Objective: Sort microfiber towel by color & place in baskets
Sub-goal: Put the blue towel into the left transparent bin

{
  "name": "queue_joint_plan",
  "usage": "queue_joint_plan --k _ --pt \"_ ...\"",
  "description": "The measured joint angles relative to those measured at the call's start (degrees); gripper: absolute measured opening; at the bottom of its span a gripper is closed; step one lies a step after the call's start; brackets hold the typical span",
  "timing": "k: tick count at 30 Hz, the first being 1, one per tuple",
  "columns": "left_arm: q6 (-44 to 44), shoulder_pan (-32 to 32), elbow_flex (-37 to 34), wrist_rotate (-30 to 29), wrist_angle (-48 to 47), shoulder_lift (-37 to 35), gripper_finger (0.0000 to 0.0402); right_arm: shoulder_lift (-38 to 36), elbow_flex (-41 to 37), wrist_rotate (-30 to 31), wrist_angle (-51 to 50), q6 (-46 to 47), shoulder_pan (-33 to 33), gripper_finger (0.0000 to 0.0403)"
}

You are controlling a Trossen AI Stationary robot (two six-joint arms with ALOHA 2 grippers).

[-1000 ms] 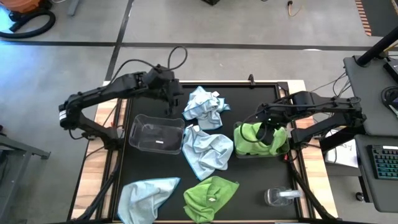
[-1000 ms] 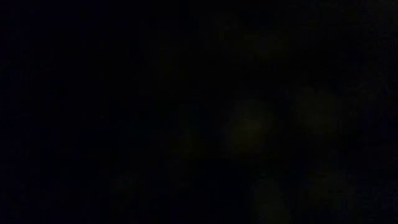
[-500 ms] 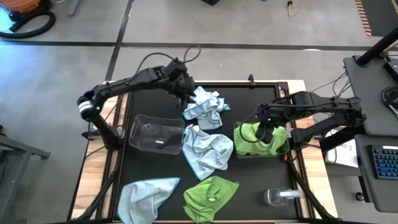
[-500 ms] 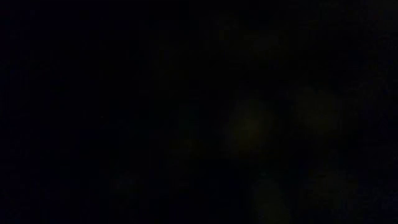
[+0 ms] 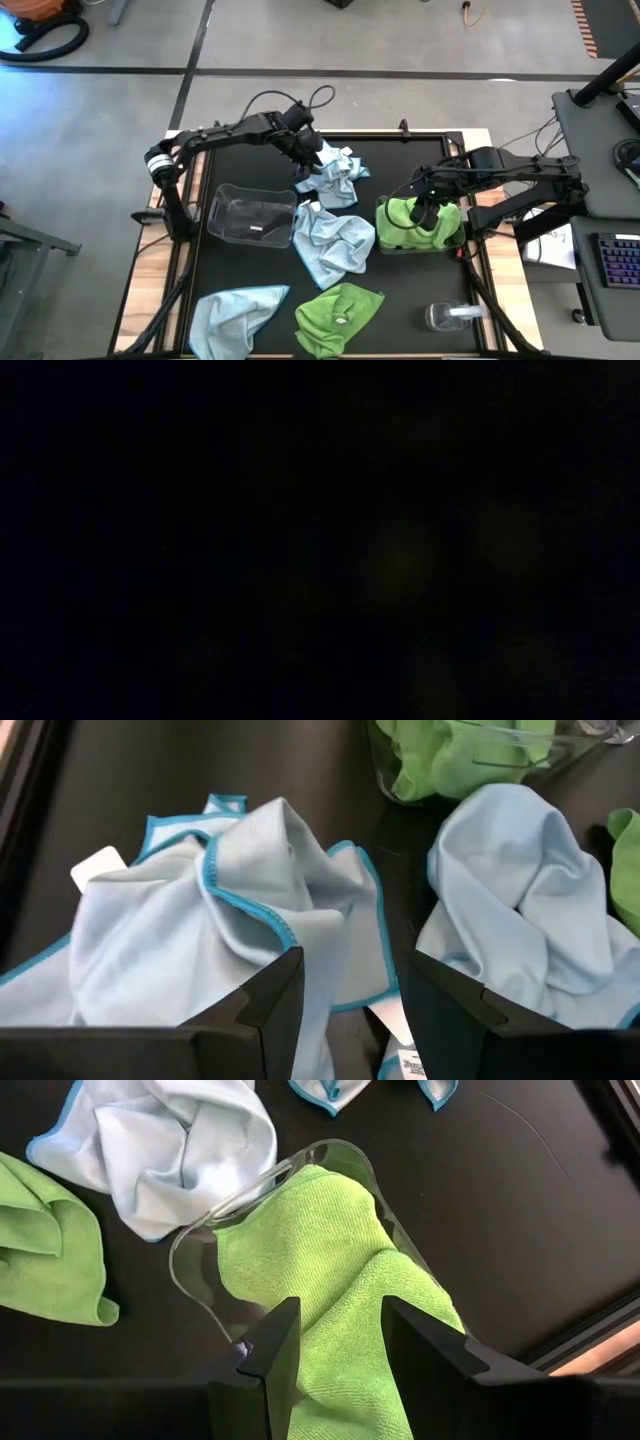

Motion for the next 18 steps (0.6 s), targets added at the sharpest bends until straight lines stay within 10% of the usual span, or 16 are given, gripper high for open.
queue_joint_plan --k 18 --pt "-0.12 0.01 -0.79 1.48 4.24 0.10 0.0146 0.00 -3.78 -0.04 2.63 -2.80 0.01 0.0137"
